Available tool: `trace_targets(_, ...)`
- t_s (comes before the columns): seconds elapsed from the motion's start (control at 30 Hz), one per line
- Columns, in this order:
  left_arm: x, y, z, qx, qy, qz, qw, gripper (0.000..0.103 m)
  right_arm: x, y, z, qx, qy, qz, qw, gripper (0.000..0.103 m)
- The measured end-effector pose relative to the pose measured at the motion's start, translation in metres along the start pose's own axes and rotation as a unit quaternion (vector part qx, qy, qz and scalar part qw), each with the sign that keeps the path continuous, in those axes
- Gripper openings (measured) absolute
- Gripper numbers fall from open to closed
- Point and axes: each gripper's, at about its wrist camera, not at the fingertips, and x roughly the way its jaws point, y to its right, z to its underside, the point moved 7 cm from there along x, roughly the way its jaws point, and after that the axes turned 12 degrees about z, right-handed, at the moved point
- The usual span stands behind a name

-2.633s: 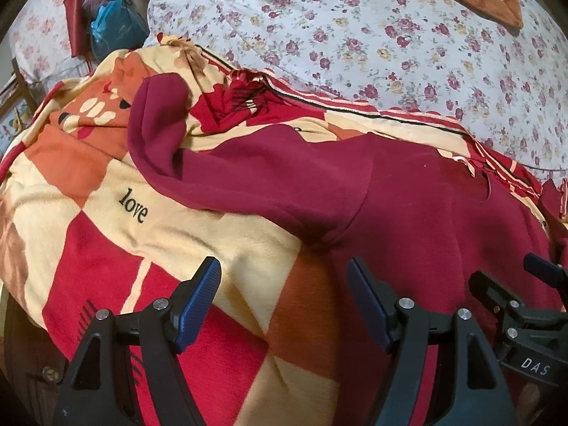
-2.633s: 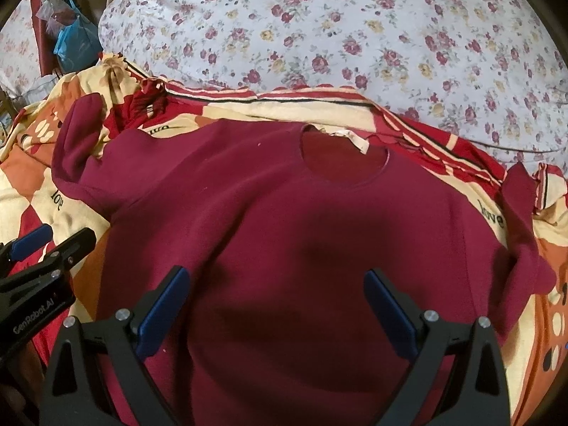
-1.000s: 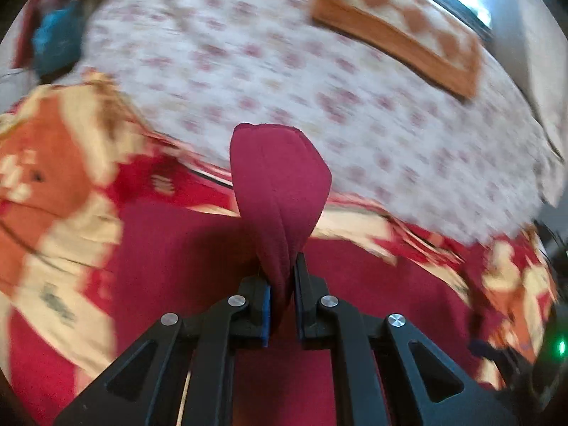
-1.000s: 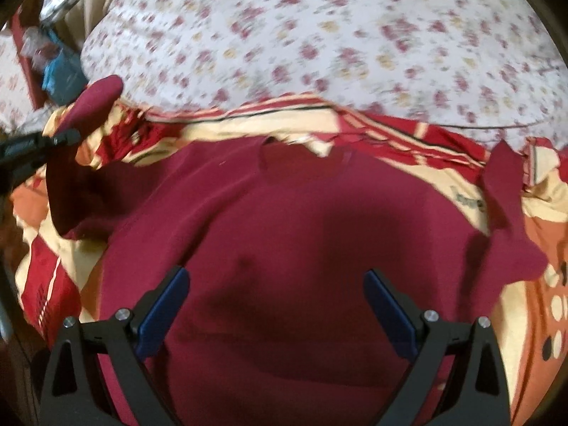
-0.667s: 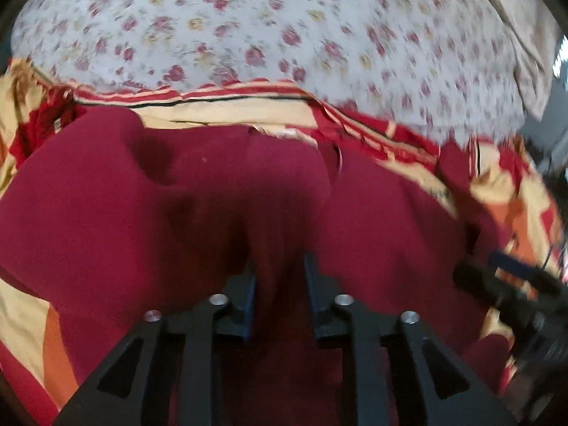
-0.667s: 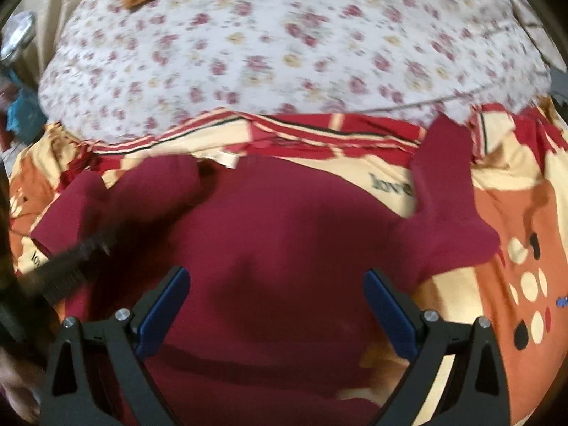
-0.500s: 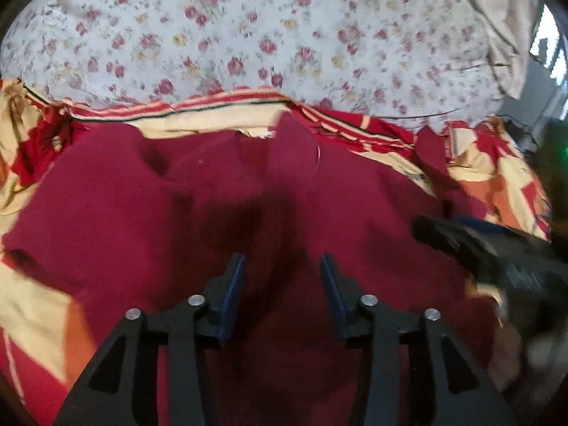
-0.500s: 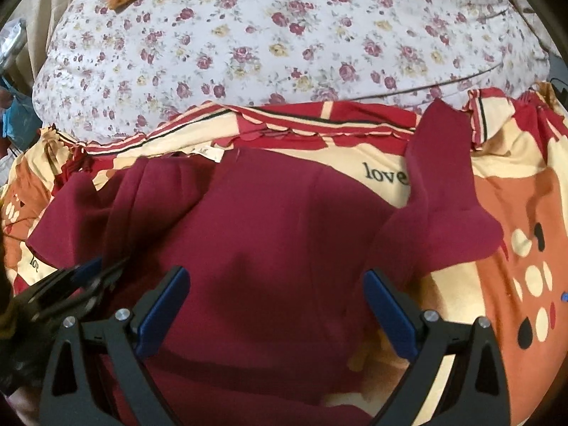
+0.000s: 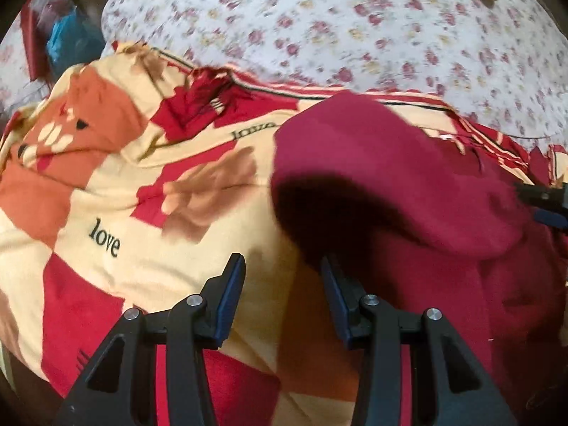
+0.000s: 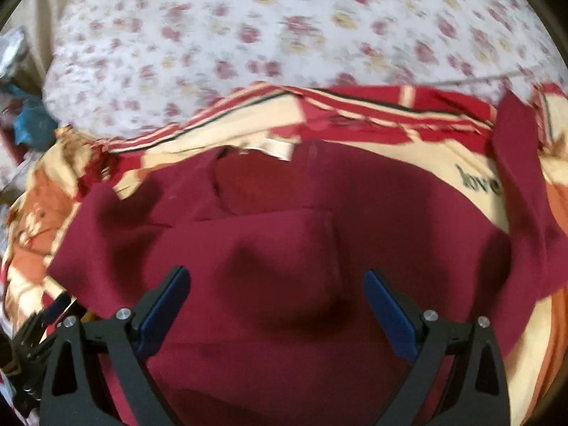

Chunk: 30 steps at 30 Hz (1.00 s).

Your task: Fold small clothes

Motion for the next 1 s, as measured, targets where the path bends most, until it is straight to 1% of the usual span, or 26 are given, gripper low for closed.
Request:
trace_targets(0.07, 0.001, -0.005, 0.002, -0.005, 0.002, -0.001, 1.0000, 0.023, -0.001, 0.014, -0.002, 0.004, 0.012, 0.017, 1.000, 0.099)
trace_targets(0.1, 0.001, -0.005, 0.001, -0.008, 0.002, 0.000, 1.0000, 0.023, 0.001, 0.020, -0.003, -0.001, 0.012, 0.034, 0.999, 0.099)
trace_targets(0.13, 0.002, -0.004, 0.001, -0.010, 0.004, 0.001, 0.9999, 0.023, 0.005, 0.023, -0.004, -0.005, 0.007, 0.036, 0.999, 0.099)
trace_targets(0.2, 0.005, -0.001, 0.000, -0.012, 0.006, 0.000, 0.9999, 0.023, 0.015, 0.021, -0.004, -0.013, -0.005, 0.015, 1.000, 0.090)
trace_targets(0.23, 0.006, 0.000, -0.001, -0.014, 0.005, -0.002, 0.9999, 0.024, 0.020, 0.017, -0.004, -0.021, -0.012, 0.007, 1.000, 0.076)
trace_targets(0.27, 0.007, 0.000, -0.001, -0.016, 0.003, -0.002, 0.9999, 0.023, 0.026, 0.012, -0.002, -0.037, -0.016, 0.012, 0.999, 0.068)
trace_targets(0.3, 0.008, 0.002, -0.001, -0.018, 0.002, -0.001, 0.9998, 0.024, 0.027, 0.009, -0.003, -0.053, -0.006, 0.026, 0.998, 0.067)
trace_targets(0.33, 0.009, 0.002, 0.000, -0.022, -0.001, 0.001, 0.9998, 0.024, 0.026, 0.003, -0.004, -0.069, 0.007, 0.028, 0.997, 0.052)
trace_targets(0.37, 0.009, 0.002, -0.001, -0.025, -0.002, 0.000, 0.9997, 0.024, 0.026, -0.002, -0.003, -0.079, 0.008, 0.012, 0.997, 0.025)
trace_targets(0.4, 0.009, 0.002, -0.001, -0.028, -0.003, -0.001, 0.9996, 0.024, 0.024, -0.003, -0.004, -0.082, 0.008, 0.015, 0.996, 0.020)
trace_targets(0.43, 0.008, 0.000, -0.001, -0.033, -0.002, -0.001, 0.9995, 0.023, 0.019, -0.001, -0.006, -0.084, 0.015, 0.012, 0.996, 0.010)
trace_targets(0.47, 0.006, 0.000, -0.001, -0.035, -0.001, 0.000, 0.9994, 0.023, 0.012, 0.001, -0.008, -0.084, 0.023, 0.004, 0.996, 0.008)
trace_targets(0.5, 0.003, 0.000, -0.001, -0.034, 0.002, 0.000, 0.9994, 0.024, -0.001, 0.008, -0.012, -0.077, 0.036, -0.012, 0.996, 0.008)
trace_targets(0.53, 0.002, -0.001, -0.001, -0.031, 0.005, -0.003, 0.9995, 0.023, -0.012, 0.014, -0.016, -0.070, 0.049, -0.013, 0.996, 0.008)
trace_targets(0.57, 0.001, -0.001, -0.001, -0.028, 0.005, -0.006, 0.9996, 0.024, -0.024, 0.022, -0.021, -0.066, 0.066, -0.006, 0.996, 0.008)
trace_targets(0.6, 0.003, -0.001, -0.001, -0.026, 0.003, -0.008, 0.9996, 0.024, -0.039, 0.036, -0.028, -0.059, 0.092, 0.012, 0.994, 0.008)
trace_targets(0.67, 0.008, -0.001, 0.000, -0.026, -0.005, -0.010, 0.9996, 0.024, -0.052, 0.056, -0.037, -0.040, 0.107, 0.029, 0.993, 0.008)
trace_targets(0.77, 0.014, -0.002, 0.003, -0.032, -0.012, -0.013, 0.9993, 0.023, -0.044, 0.080, -0.042, -0.021, 0.090, 0.048, 0.995, 0.008)
trace_targets(0.87, 0.007, -0.003, 0.005, -0.038, -0.012, -0.001, 0.9992, 0.023, -0.022, 0.096, -0.037, -0.023, 0.061, 0.102, 0.993, 0.008)
trace_targets(0.9, 0.000, -0.005, 0.005, -0.040, -0.011, 0.000, 0.9991, 0.023, -0.017, 0.103, -0.036, -0.018, 0.053, 0.116, 0.992, 0.011)
trace_targets(0.93, -0.006, -0.007, 0.005, -0.043, -0.007, 0.002, 0.9991, 0.023, -0.017, 0.108, -0.035, -0.011, 0.048, 0.127, 0.991, 0.020)
trace_targets(0.97, -0.017, -0.008, 0.002, -0.047, 0.004, 0.006, 0.9989, 0.023, -0.021, 0.109, -0.035, -0.003, 0.051, 0.124, 0.991, 0.032)
trace_targets(1.0, -0.026, -0.009, -0.002, -0.049, 0.017, 0.008, 0.9986, 0.023, -0.027, 0.110, -0.034, 0.004, 0.057, 0.116, 0.992, 0.039)
